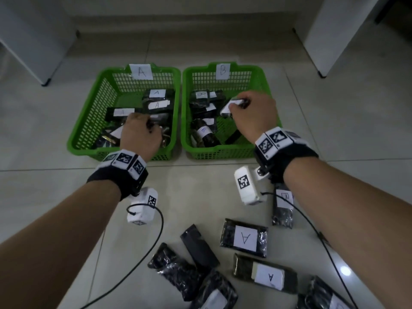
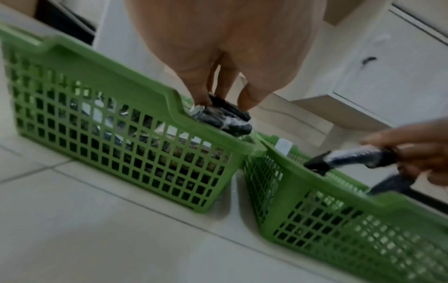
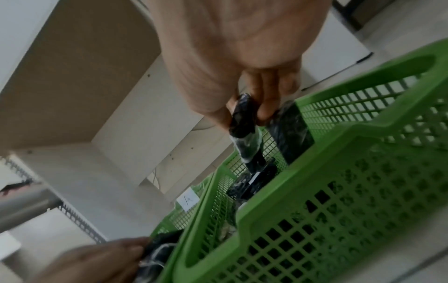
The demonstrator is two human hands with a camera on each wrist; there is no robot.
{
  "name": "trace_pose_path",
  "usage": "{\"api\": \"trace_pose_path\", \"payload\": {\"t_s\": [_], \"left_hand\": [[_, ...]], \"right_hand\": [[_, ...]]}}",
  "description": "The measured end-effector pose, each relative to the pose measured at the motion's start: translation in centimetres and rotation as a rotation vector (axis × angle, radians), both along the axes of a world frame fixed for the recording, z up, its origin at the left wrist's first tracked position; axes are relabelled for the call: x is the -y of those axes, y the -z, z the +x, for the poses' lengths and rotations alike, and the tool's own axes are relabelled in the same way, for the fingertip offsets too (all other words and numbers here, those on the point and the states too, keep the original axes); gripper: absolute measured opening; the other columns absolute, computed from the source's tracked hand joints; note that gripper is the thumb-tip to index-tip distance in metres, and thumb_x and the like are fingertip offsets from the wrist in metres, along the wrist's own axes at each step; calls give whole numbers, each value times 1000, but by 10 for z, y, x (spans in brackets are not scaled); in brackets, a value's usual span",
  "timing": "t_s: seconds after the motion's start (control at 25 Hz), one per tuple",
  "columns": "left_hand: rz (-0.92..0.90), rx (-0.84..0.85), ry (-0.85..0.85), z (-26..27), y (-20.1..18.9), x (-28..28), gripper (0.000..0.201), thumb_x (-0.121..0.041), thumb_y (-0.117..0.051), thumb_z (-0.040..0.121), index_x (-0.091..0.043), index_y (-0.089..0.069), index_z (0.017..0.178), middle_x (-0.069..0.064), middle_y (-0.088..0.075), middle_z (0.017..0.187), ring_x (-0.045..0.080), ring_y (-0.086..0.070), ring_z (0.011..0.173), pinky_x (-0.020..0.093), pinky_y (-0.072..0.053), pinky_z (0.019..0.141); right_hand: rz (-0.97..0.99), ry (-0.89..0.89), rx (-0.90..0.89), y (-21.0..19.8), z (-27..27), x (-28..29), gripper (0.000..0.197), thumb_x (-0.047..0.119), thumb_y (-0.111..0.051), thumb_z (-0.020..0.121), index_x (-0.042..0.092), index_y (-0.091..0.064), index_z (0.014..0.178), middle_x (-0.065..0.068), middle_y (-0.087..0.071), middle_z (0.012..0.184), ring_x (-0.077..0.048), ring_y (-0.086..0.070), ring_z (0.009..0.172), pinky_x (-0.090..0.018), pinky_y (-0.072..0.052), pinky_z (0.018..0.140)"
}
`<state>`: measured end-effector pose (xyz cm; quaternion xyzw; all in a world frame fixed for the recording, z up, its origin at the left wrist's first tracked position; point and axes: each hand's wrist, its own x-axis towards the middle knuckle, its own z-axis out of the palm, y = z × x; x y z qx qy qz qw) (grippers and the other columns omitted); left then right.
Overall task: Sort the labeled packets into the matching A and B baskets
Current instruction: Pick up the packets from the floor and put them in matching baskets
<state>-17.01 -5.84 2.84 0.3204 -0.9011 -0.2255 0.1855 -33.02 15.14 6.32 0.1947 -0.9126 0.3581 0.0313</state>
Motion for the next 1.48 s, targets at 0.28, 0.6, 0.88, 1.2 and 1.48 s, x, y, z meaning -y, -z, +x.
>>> {"api": "trace_pose_path", "payload": {"t_s": [0.28,0.6,0.88,1.2,1.48], "left_hand": [[-163,325,69,4,15,4,68,-44,-26,94,-4,-44,145,21,-47,146,41,-40,136,51,-33,113],[-239,-111,530,71,10,-83,25,-8,-54,80,-6,-63,102,13,-60,109,32,-57,104,45,-48,87],[24,636,988,113,34,-130,46,-31,-70,61,-31,-68,107,-8,-60,111,16,-52,104,34,-48,88],[9,631,874,111,34,-121,30,-19,-75,78,-22,-57,102,-6,-55,97,21,-56,94,30,-45,75],[66,67,430,122,6,-60,29,-9,-67,80,-14,-39,87,-10,-43,70,13,-43,59,30,-29,52]], "right_hand": [[745,-44,77,9,6,-5,56,49,-30,102,8,-65,88,-18,-64,124,-38,-29,145,-54,-19,117],[268,-478,-155,35,103,-43,20,22,-65,79,13,-64,97,-5,-58,99,-25,-54,96,-36,-44,79],[557,-651,395,54,138,-110,59,41,-91,61,27,-62,111,8,-61,91,-16,-59,82,-33,-49,70],[274,-416,638,61,127,-114,30,26,-87,77,12,-68,95,-2,-70,87,-26,-68,85,-30,-52,69],[-348,-235,930,13,112,-43,44,-6,-63,82,15,-66,120,-17,-69,99,-30,-67,70,-41,-59,53]]}}
